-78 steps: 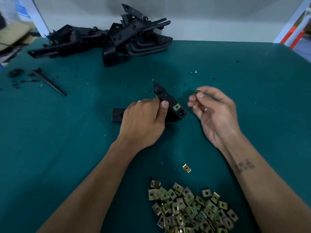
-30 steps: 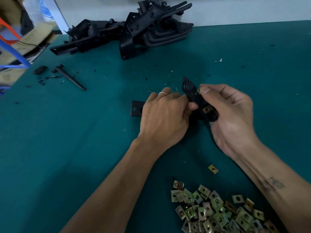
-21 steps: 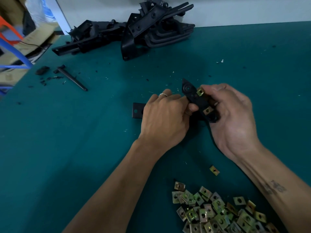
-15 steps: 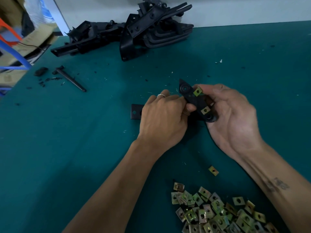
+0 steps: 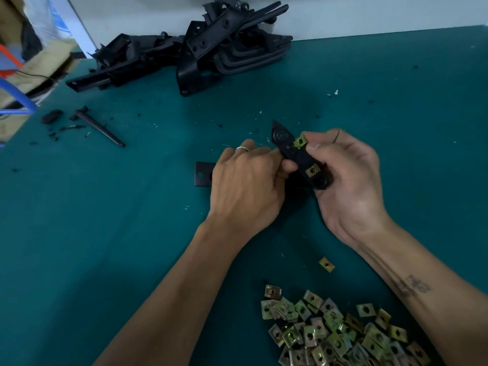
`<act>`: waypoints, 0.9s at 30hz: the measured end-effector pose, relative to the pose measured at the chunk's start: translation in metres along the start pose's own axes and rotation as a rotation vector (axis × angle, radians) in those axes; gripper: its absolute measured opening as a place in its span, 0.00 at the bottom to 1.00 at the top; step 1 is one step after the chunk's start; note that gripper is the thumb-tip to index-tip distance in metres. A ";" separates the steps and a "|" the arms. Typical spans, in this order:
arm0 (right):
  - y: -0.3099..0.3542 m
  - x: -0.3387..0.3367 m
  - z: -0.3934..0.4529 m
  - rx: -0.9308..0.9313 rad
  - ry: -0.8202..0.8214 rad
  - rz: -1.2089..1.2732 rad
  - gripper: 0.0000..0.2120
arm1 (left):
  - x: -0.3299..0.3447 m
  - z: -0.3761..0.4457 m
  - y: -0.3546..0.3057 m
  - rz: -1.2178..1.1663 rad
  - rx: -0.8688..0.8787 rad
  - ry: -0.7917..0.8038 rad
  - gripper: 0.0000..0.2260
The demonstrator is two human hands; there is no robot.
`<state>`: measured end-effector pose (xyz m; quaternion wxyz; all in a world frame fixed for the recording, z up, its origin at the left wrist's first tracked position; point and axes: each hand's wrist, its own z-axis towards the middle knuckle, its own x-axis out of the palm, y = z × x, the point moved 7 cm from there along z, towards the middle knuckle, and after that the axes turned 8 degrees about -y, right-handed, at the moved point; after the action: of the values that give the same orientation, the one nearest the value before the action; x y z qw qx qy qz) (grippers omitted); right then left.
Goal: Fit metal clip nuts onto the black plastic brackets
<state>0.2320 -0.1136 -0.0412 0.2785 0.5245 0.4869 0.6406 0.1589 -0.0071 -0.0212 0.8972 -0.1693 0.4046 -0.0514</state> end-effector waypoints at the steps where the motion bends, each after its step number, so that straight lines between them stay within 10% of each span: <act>1: 0.000 -0.001 0.001 -0.010 -0.002 -0.009 0.05 | 0.000 0.000 0.000 0.001 0.002 -0.001 0.13; 27: -0.003 0.009 0.009 -0.080 0.262 -0.137 0.08 | -0.005 -0.001 -0.002 0.061 -0.005 -0.048 0.09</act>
<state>0.2369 -0.1013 -0.0404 0.2762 0.3905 0.5279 0.7018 0.1547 -0.0083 -0.0175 0.9075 -0.1604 0.3879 -0.0189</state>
